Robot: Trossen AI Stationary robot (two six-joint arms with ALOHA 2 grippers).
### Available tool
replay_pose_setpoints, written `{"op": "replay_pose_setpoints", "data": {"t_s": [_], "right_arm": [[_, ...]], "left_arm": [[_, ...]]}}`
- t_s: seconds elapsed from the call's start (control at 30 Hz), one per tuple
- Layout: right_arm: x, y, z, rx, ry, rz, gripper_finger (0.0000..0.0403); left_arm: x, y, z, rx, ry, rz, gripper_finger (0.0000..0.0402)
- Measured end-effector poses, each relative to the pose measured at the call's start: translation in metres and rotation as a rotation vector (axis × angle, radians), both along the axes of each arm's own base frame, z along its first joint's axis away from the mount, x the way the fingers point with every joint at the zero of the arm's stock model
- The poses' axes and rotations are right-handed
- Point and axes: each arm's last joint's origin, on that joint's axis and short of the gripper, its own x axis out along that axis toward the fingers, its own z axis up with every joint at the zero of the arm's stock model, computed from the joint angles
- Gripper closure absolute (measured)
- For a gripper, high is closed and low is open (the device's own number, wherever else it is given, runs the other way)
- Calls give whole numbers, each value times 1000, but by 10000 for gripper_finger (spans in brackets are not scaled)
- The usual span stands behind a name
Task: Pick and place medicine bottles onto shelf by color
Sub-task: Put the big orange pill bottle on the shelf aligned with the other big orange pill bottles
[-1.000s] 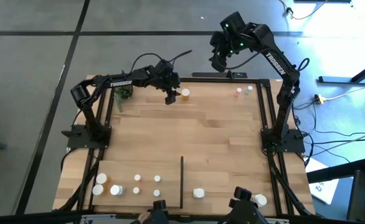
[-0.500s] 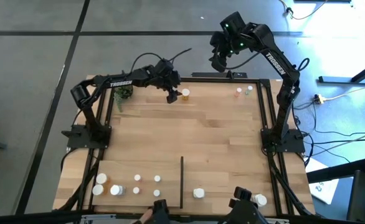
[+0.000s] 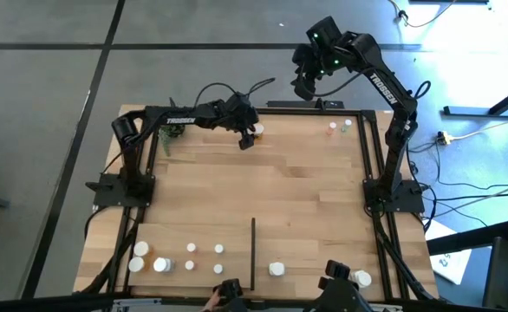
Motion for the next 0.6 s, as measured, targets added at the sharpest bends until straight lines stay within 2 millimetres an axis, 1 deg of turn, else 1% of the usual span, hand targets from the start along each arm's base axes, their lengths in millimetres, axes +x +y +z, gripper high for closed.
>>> {"op": "replay_pose_setpoints", "data": {"t_s": [0.33, 0.6], "right_arm": [[0, 0, 0, 0, 0, 0, 195], [0, 0, 0, 0, 0, 1, 195]], "left_arm": [[7, 3, -26, 0, 56, 21, 58], [9, 8, -23, 53, 18, 45, 58]]}}
